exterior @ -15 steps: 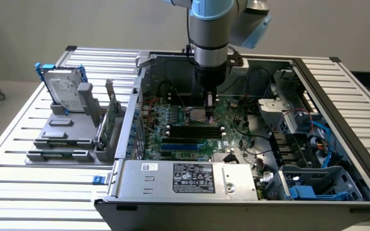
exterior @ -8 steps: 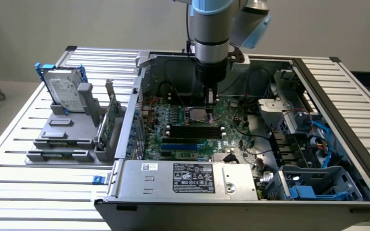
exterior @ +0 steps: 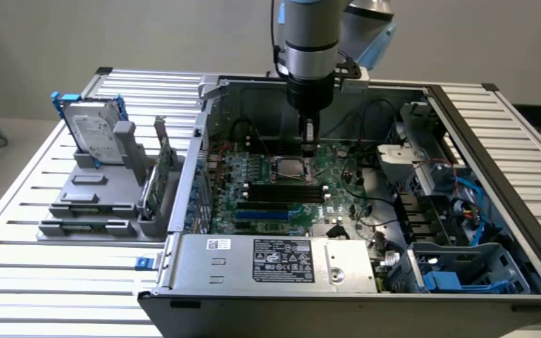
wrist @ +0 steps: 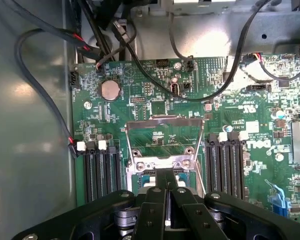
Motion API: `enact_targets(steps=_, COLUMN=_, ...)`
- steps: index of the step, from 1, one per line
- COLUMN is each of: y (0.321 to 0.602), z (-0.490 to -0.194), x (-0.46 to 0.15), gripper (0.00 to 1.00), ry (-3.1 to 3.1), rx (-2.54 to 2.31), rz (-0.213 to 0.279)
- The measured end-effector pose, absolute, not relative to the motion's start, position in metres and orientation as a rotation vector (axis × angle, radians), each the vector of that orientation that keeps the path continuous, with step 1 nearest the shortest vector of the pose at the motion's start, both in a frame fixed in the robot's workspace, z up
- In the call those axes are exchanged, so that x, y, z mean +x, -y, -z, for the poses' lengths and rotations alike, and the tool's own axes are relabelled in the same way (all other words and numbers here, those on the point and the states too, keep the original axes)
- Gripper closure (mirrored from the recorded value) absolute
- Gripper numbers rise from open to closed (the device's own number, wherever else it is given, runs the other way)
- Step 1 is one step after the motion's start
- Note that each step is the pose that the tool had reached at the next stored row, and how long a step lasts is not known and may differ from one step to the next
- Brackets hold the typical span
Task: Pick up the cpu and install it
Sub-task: 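Close the cpu cover, then install the first cpu locking lever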
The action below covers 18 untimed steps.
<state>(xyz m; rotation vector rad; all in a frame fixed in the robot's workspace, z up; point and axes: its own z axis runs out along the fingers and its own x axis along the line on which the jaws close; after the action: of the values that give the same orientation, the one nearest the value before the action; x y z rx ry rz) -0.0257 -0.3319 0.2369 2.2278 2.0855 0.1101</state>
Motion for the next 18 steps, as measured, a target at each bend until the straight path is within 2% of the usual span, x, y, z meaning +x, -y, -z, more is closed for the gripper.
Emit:
enact_targets(steps=11, y=0.333, z=-0.245, x=-0.019, gripper=0.89, ry=-2.089, rx=2.232, rz=-0.124)
enact_targets(steps=18, y=0.334, z=-0.262, x=-0.001, gripper=0.89, ry=-2.098, rx=2.245, rz=-0.151)
